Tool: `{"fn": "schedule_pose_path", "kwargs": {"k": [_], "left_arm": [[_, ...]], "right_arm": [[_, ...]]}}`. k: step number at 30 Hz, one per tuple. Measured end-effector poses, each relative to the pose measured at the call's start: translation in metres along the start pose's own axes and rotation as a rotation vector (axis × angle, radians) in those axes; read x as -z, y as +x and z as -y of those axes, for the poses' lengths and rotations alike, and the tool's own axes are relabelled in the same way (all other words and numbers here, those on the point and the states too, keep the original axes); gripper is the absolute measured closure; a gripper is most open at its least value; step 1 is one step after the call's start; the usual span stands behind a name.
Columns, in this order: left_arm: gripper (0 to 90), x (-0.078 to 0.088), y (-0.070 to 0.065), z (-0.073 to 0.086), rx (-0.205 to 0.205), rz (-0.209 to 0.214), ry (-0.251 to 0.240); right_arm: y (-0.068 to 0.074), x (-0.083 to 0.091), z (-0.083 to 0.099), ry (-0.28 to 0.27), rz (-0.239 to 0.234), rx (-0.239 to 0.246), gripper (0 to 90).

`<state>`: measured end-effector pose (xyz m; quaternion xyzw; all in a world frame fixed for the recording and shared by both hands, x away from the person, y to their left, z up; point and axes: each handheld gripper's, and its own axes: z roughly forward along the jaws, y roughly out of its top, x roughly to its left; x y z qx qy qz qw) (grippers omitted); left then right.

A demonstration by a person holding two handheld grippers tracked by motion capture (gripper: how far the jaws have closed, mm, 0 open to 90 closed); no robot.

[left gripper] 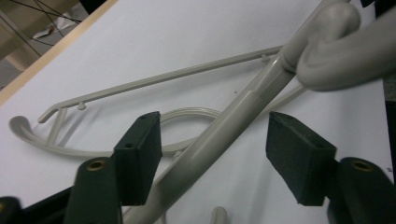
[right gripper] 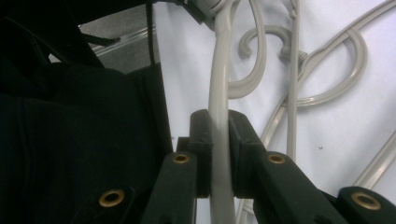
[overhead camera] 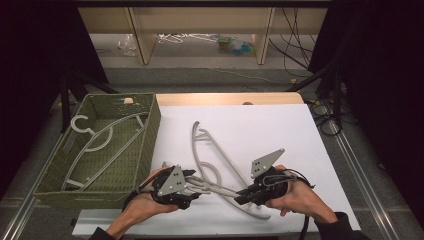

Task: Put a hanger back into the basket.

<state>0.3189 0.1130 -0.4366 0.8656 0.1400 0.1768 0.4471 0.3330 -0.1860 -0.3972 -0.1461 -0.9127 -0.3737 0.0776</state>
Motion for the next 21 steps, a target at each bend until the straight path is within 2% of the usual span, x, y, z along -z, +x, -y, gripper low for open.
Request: {"fn": "schedule_pose_path", "kwargs": {"k": [3,4,6,8,9,16,17,21], "left_arm": [[39.1,-0.004,0.002,-0.001,-0.031,0.030,0.003],[43.3,-0.003,0.002,-0.002,-0.053,0.039,0.016],[46.6,-0.007,0.002,-0.002,-0.069,0.063,0.024],[54.4,-0.008,0.003,-0.002,-0.090,0.063,0.025],[57.8,-0.008,0.003,-0.003,-0.088,0.068,0.023],[65.6,-0.002,0.004,-0.009,-0.191,0.108,0.036],[66.9,-0.001,0.003,-0.010,-0.201,0.110,0.031],[70.6,0.003,0.002,-0.015,-0.224,0.128,0.041]], "right_arm": [[0.000,-0.001,0.001,0.002,-0.017,0.008,82.2],[0.000,-0.001,0.001,0.002,-0.018,0.008,82.1],[0.000,0.000,0.000,0.005,-0.020,0.007,82.1],[0.001,0.000,0.001,0.007,-0.022,0.017,82.1],[0.001,-0.001,0.001,0.007,-0.023,0.020,82.1],[-0.001,0.003,0.001,-0.009,-0.036,0.051,81.6],[-0.002,0.005,0.001,-0.015,-0.034,0.068,81.3],[-0.004,0.009,0.000,-0.029,-0.022,0.087,79.5]]}}
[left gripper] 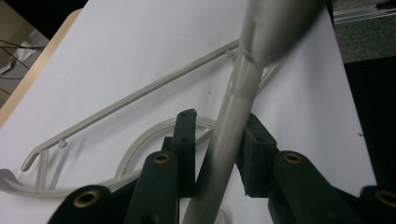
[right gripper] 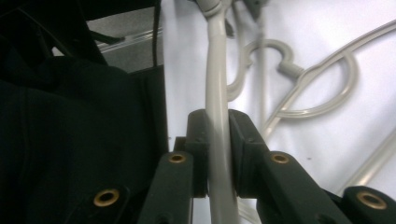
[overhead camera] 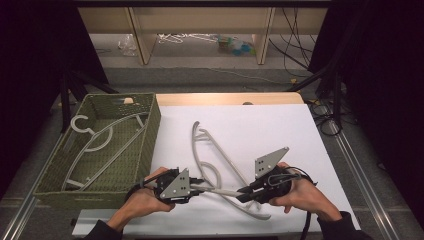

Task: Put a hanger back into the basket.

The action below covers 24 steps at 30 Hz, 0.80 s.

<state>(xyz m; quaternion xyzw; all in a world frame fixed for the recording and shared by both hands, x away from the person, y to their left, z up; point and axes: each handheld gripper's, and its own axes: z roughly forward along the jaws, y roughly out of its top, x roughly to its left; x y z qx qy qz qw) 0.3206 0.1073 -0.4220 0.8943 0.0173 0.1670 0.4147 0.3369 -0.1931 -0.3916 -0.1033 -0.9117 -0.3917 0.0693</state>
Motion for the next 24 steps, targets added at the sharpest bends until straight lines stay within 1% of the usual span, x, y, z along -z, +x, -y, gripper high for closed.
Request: {"fn": "schedule_pose_path", "kwargs": {"k": [2,3,4,5,6,7,9,10,11,13,14,15,16,17,18,19,20,22,23,24], "left_arm": [[72.6,0.001,-0.001,-0.003,0.004,0.006,0.001],[73.6,0.002,-0.002,-0.004,0.009,0.015,0.003],[74.0,0.002,-0.002,-0.006,0.020,0.024,0.015],[74.4,0.003,-0.003,-0.007,0.016,0.024,0.026],[75.0,0.003,-0.005,-0.009,0.040,0.034,0.033],[75.6,0.003,-0.006,-0.010,0.053,0.037,0.036],[76.3,0.004,-0.007,-0.012,0.073,0.046,0.046],[76.6,0.004,-0.008,-0.014,0.092,0.049,0.047],[77.2,0.004,-0.008,-0.014,0.104,0.053,0.048],[77.8,0.005,-0.009,-0.017,0.155,0.058,0.049],[78.4,0.006,-0.009,-0.017,0.162,0.055,0.052],[78.6,0.007,-0.009,-0.017,0.184,0.053,0.057],[78.7,0.008,-0.008,-0.017,0.209,0.047,0.058],[78.7,0.009,-0.007,-0.017,0.214,0.039,0.068],[78.7,0.010,-0.006,-0.017,0.222,0.036,0.067],[78.7,0.011,-0.007,-0.016,0.254,0.021,0.063],[78.7,0.012,-0.005,-0.015,0.268,0.014,0.070],[78.7,0.015,-0.004,-0.014,0.295,-0.002,0.077],[78.7,0.017,-0.002,-0.014,0.292,-0.005,0.087],[78.7,0.019,-0.001,-0.013,0.311,-0.013,0.082]], "right_arm": [[-0.001,0.002,-0.001,-0.002,0.022,0.012,77.5],[-0.001,0.003,-0.002,0.000,0.044,0.025,76.2],[-0.001,0.003,-0.002,-0.001,0.056,0.032,75.6],[-0.001,0.002,-0.002,0.000,0.062,0.032,74.9],[-0.001,0.002,-0.002,0.000,0.072,0.034,73.8],[-0.001,0.002,-0.002,0.013,0.087,0.028,72.6],[-0.002,0.001,-0.002,0.005,0.109,0.020,70.2],[-0.002,0.002,-0.002,0.004,0.112,0.013,67.9],[-0.003,0.003,-0.002,-0.009,0.124,0.003,63.9],[-0.003,0.005,-0.003,-0.022,0.138,-0.019,56.9],[-0.003,0.006,-0.004,-0.033,0.162,-0.027,51.4],[-0.002,0.006,-0.004,-0.036,0.171,-0.039,48.8],[-0.002,0.008,-0.006,-0.052,0.209,-0.039,46.1],[-0.001,0.009,-0.007,-0.065,0.225,-0.048,43.8],[0.000,0.010,-0.008,-0.070,0.239,-0.052,42.1],[0.000,0.010,-0.009,-0.082,0.261,-0.051,40.8],[0.000,0.012,-0.010,-0.094,0.282,-0.061,39.8],[0.001,0.014,-0.012,-0.140,0.324,-0.067,37.9],[0.001,0.015,-0.012,-0.151,0.332,-0.080,37.2],[0.001,0.017,-0.013,-0.163,0.343,-0.089,36.3]]}}
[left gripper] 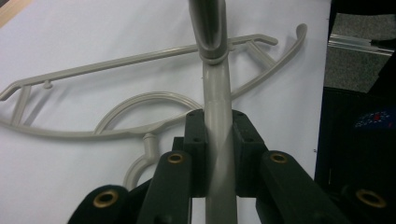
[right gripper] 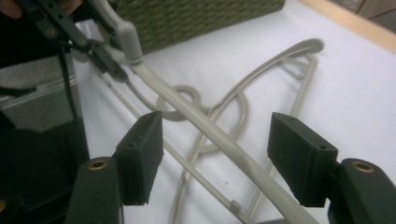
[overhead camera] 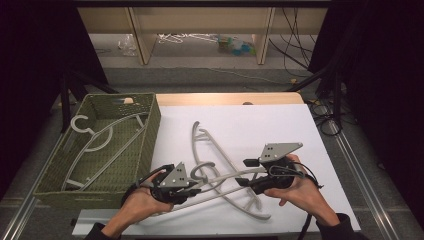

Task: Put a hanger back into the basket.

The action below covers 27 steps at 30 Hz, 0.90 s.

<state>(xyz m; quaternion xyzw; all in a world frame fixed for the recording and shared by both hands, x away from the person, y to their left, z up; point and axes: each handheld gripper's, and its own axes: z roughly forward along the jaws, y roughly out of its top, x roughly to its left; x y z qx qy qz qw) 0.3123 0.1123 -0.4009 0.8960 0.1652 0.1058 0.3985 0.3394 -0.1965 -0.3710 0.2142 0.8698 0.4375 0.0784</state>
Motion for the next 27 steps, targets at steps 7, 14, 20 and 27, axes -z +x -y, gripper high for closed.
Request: {"fn": "schedule_pose_path", "kwargs": {"k": [7,14,20,27], "left_arm": [[78.7,0.017,0.010,-0.002,0.060,-0.045,-0.003],[78.7,0.038,0.019,-0.004,0.107,-0.069,-0.038],[78.7,0.052,0.025,-0.006,0.138,-0.089,-0.085],[78.7,0.065,0.030,-0.013,0.177,-0.088,-0.124]], "right_arm": [[0.001,0.004,0.000,-0.052,0.025,-0.015,34.9],[0.010,0.003,0.004,-0.084,0.034,-0.032,30.5],[0.012,-0.002,0.013,-0.093,0.032,-0.056,27.9],[0.012,-0.006,0.021,-0.083,0.015,-0.073,27.1]]}}
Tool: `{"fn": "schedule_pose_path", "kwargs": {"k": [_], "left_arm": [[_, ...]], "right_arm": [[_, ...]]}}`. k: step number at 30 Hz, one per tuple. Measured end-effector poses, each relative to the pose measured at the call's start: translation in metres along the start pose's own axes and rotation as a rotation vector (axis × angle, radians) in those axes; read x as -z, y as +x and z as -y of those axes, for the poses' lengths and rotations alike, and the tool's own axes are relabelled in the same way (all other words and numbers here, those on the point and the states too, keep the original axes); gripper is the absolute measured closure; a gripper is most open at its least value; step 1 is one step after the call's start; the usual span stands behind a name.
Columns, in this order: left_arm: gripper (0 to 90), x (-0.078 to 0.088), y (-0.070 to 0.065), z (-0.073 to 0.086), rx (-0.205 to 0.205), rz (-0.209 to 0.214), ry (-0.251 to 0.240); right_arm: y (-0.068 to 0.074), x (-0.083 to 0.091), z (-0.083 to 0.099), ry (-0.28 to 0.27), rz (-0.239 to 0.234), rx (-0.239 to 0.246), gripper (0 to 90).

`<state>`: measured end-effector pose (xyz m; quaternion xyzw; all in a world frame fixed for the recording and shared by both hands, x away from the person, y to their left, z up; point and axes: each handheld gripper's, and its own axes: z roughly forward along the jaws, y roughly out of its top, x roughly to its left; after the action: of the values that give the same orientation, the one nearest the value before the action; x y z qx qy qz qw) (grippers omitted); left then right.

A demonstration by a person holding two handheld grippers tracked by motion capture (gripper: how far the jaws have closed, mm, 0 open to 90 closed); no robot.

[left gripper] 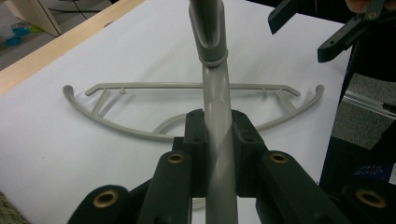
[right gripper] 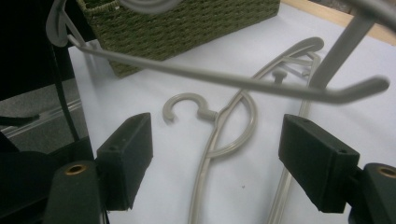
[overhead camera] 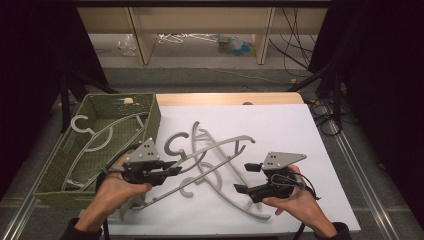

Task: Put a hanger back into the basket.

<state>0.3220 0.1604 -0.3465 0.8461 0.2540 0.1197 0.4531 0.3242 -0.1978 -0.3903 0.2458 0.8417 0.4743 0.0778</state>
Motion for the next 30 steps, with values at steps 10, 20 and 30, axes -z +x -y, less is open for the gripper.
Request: {"fn": "schedule_pose_path", "kwargs": {"k": [10,20,30], "left_arm": [[78.7,0.046,0.018,-0.029,0.005,-0.072,-0.048],[78.7,0.086,0.067,-0.029,0.061,-0.216,-0.073],[78.8,0.101,0.118,-0.004,0.079,-0.348,-0.031]], "right_arm": [[-0.001,-0.001,0.007,0.006,0.000,-0.009,27.1],[-0.002,-0.001,0.009,0.009,0.005,-0.021,22.3],[-0.005,-0.004,0.013,0.020,0.014,-0.029,22.1]]}}
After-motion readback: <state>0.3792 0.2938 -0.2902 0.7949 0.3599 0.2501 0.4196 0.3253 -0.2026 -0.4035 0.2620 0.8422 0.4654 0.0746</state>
